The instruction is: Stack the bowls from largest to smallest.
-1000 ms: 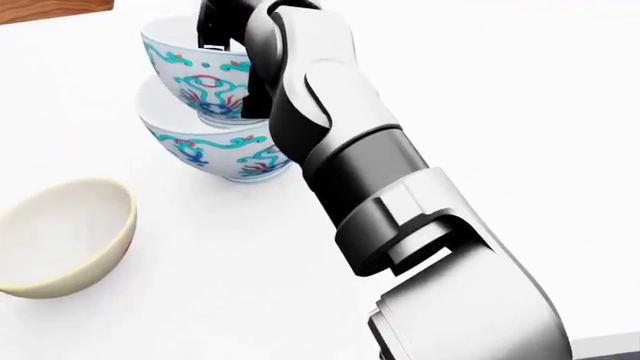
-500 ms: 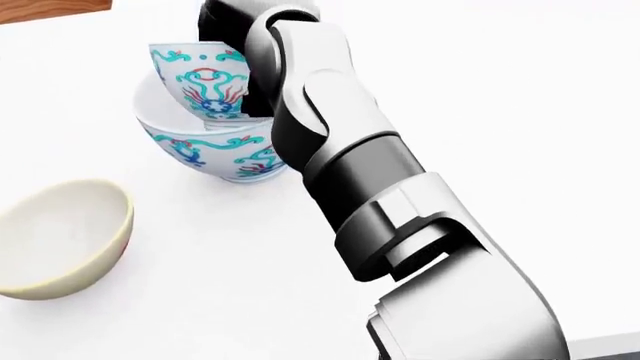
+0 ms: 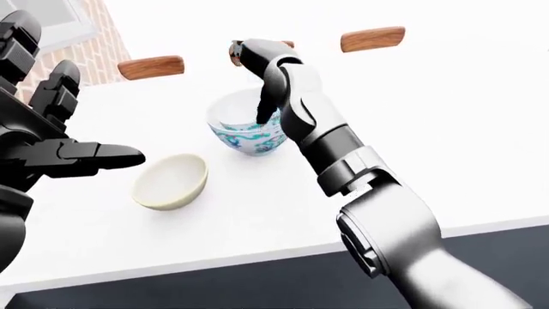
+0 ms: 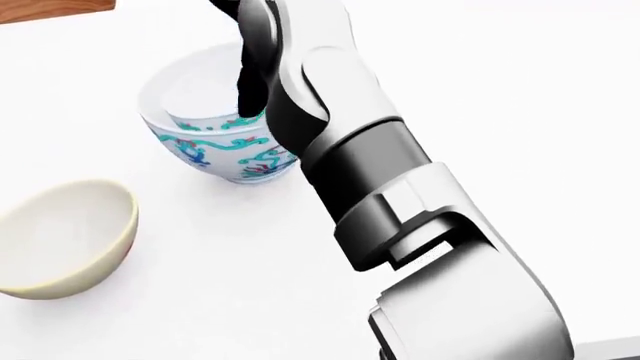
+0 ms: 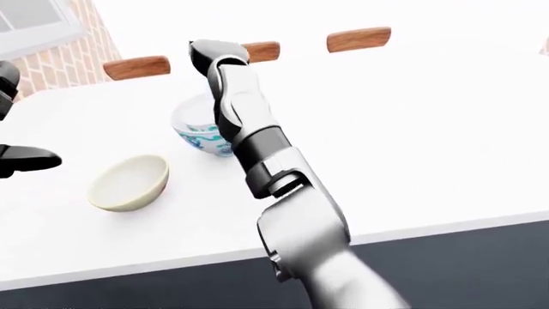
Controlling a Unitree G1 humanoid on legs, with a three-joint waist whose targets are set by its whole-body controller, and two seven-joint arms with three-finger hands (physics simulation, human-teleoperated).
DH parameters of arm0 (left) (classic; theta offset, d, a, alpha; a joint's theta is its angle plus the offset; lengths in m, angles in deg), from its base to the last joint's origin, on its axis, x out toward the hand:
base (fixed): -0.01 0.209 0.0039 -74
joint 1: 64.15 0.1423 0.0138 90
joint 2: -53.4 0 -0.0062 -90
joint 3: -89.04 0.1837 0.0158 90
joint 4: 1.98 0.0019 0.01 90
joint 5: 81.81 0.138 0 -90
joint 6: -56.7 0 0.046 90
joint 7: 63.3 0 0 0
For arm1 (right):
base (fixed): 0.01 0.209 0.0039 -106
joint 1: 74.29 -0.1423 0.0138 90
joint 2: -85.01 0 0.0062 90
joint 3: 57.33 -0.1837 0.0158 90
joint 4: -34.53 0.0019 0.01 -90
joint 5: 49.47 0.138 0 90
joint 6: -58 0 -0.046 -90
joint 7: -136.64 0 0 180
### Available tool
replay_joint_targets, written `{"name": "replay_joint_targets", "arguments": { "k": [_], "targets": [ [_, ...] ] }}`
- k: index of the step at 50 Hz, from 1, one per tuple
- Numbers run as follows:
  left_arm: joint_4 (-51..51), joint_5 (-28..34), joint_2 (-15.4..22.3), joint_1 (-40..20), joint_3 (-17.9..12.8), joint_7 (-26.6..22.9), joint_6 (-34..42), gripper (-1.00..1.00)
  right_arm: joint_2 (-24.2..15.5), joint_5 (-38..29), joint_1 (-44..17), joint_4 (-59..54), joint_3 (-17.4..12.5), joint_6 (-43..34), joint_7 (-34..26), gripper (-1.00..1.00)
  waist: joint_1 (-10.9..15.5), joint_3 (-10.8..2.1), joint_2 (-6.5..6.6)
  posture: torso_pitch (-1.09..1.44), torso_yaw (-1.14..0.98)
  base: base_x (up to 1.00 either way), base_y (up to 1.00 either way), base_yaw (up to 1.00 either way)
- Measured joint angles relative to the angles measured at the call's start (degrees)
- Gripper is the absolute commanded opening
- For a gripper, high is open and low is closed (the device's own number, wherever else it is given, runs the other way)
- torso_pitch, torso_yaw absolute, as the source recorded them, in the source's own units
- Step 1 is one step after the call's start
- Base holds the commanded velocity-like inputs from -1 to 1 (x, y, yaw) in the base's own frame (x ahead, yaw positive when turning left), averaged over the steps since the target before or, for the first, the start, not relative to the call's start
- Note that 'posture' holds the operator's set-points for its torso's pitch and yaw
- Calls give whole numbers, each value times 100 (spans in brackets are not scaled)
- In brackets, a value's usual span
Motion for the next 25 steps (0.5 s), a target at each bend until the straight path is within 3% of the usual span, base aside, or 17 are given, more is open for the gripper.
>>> {"name": "replay_joint_targets", "arguments": {
  "k": [12,25],
  "targets": [
    [-10,-80,36,4,-82,16,44,100,150,36,-200,1194,-4,-313,-585,58,-30,16,-1,-24,0,0,0,0],
    [406,-98,252,298,-601,-215,-157,100,947,-15,824,2889,369,-166,-1365,64,-29,68,14,-24,0,0,0,0]
  ]
}}
